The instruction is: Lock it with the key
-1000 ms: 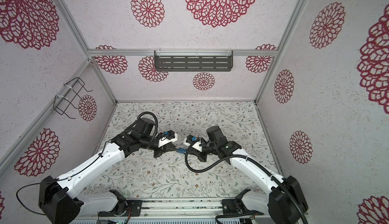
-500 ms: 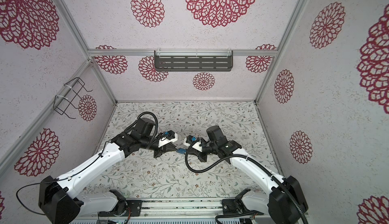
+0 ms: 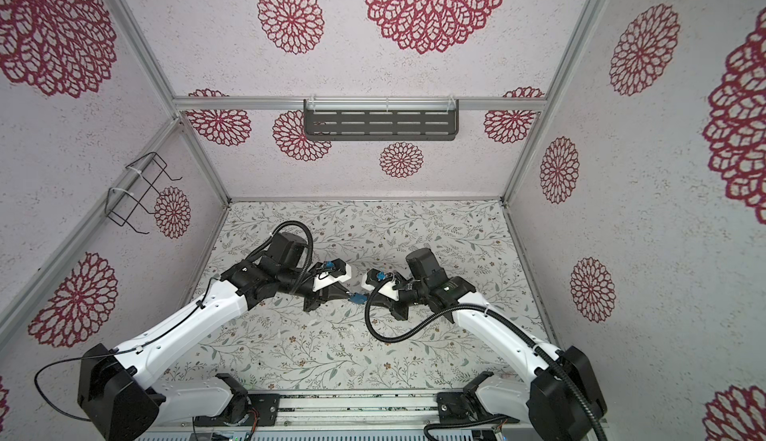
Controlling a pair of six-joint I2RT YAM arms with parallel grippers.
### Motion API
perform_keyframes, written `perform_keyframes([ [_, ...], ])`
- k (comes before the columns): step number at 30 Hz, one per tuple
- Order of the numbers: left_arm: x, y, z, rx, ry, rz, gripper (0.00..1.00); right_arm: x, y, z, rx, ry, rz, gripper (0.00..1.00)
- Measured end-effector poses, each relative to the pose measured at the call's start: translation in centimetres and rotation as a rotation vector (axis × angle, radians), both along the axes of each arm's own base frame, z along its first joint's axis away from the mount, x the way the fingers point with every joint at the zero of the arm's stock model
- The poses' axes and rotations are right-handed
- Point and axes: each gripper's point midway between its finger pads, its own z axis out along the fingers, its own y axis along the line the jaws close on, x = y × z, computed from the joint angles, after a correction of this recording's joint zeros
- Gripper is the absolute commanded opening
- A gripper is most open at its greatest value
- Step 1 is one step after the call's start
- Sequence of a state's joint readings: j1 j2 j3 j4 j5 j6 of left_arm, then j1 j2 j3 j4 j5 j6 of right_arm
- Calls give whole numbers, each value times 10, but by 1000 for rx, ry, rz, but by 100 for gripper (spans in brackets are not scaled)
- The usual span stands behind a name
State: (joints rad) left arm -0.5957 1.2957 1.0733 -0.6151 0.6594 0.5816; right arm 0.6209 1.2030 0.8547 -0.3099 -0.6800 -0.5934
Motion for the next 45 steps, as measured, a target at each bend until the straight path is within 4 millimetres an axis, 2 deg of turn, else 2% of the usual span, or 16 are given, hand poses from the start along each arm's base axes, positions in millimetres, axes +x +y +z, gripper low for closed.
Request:
perform_keyframes([
  [16, -1, 2, 0, 6, -15, -18, 0, 0, -1, 1, -14, -44, 7, 0],
  [24, 0, 12, -3, 29, -6, -2, 0, -1, -12, -14, -93, -32, -9, 0],
  [32, 0, 14, -6, 45, -7, 3, 0, 0, -17, -20, -120, -28, -28, 0],
  [37, 1, 22, -9, 65, 19, 23, 0, 0, -24, -33, -123, -13, -93, 0],
  [41, 5, 30, -9, 102, 59, 40, 0, 2, -29, -35, -76, -11, -179, 0],
  [45, 8, 38, -28, 190, 95, 53, 0, 7, -29, -33, -17, 10, -255, 0],
])
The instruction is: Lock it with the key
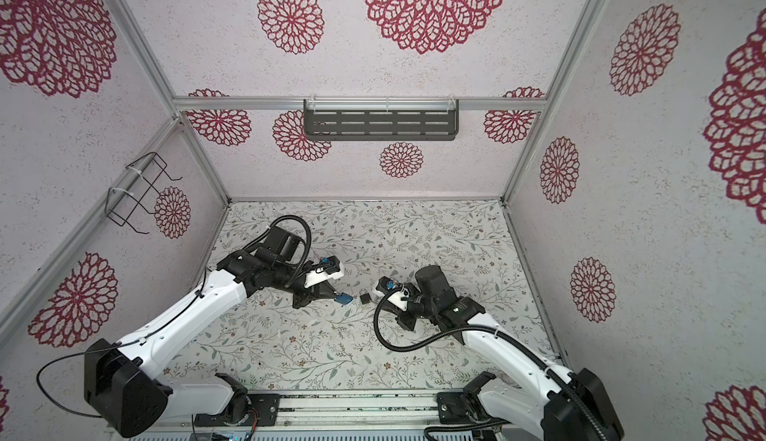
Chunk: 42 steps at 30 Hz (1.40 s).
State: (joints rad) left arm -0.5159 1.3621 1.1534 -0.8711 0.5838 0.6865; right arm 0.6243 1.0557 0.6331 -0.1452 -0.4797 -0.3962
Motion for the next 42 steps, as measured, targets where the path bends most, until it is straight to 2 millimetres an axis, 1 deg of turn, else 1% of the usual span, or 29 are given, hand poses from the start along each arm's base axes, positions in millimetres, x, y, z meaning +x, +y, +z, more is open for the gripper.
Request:
perform_keyframes([
  [4, 3, 13, -29, 118, 40, 18, 0, 9, 1, 1, 51, 30, -87, 0],
  [7, 6, 23, -47, 200, 64, 33, 0, 13, 3, 3, 83, 47, -137, 0],
  [12, 14, 41, -66, 293, 83, 63, 0, 12, 10, 6, 115, 63, -162, 0],
  [16, 20, 47, -80, 340, 101, 73, 0, 11, 14, 7, 128, 69, -169, 0],
  [20, 25, 51, -96, 391, 126, 77, 0, 8, 21, 2, 123, 95, -164, 0],
  [25, 32, 49, -105, 411, 136, 74, 0, 4, 26, -8, 106, 123, -153, 0],
  [32, 39, 41, -114, 422, 156, 51, 0, 4, 27, -9, 107, 129, -153, 0],
  [36, 38, 36, -121, 435, 173, 17, 0, 3, 27, -10, 108, 129, -153, 0],
  [42, 29, 31, -126, 453, 194, -48, 0, 1, 26, -14, 100, 139, -152, 0],
])
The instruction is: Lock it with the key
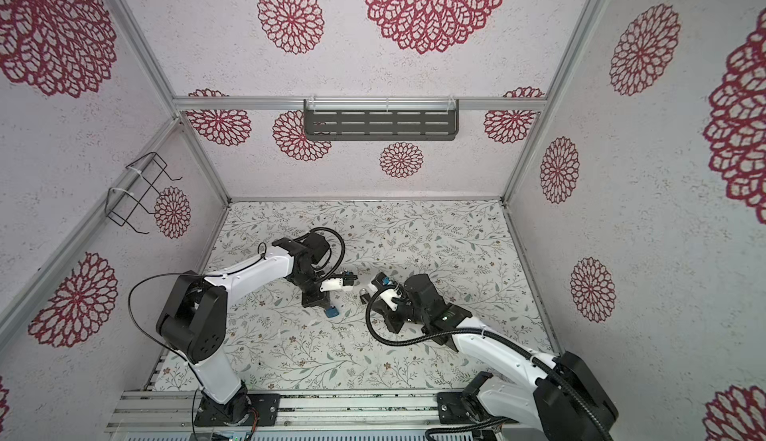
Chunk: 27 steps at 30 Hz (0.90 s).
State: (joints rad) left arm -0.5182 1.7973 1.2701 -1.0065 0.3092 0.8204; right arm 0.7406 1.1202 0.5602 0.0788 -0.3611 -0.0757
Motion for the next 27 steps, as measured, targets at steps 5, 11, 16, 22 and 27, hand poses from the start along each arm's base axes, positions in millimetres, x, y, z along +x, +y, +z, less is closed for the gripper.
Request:
perform_keyframes([
  [5, -3, -4, -8, 12, 45, -31, 0, 0, 0, 0, 7, 3, -5, 0],
  [11, 3, -6, -10, 37, 50, -35, 7, -3, -2, -8, 1, 27, -12, 0],
  [16, 11, -9, -14, 72, 52, -22, 10, -4, -3, -12, 6, 37, -16, 0],
  [22, 24, -11, -22, 92, 23, -11, 13, -6, -3, -15, 15, 50, -20, 0],
  [27, 32, -9, -30, 117, 1, 14, 16, -6, -2, -16, 16, 59, -21, 0],
])
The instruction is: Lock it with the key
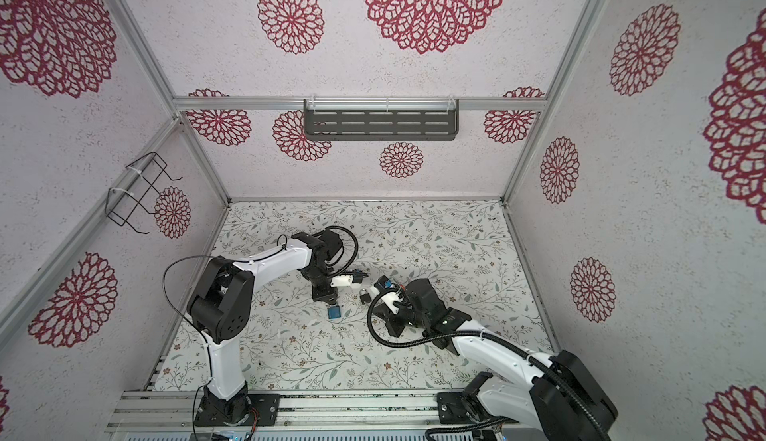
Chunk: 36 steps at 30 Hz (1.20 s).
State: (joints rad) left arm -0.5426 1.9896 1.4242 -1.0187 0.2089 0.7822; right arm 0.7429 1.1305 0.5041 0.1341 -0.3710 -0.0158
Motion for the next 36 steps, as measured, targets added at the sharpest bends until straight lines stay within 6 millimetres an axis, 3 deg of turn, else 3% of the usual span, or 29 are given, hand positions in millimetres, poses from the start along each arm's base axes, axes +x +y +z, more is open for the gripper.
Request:
perform_keyframes([
  [11, 25, 2, -6, -2, -84, 70, 42, -4, 7, -13, -39, 92, -27, 0],
  [14, 34, 7, 1, -19, -117, 113, 44, -4, 9, -15, -58, 111, -44, 0],
  [18, 46, 21, 27, -55, -215, 200, 46, 2, 15, -18, -108, 143, -68, 0],
  [23, 52, 43, 76, -139, -376, 347, 51, 20, 37, -22, -201, 184, -79, 0],
  [29, 37, 73, 115, -229, -472, 510, 55, 41, 65, -47, -345, 256, -86, 0],
  [36, 18, 86, 152, -316, -542, 576, 64, 38, 72, -84, -498, 332, -83, 0],
])
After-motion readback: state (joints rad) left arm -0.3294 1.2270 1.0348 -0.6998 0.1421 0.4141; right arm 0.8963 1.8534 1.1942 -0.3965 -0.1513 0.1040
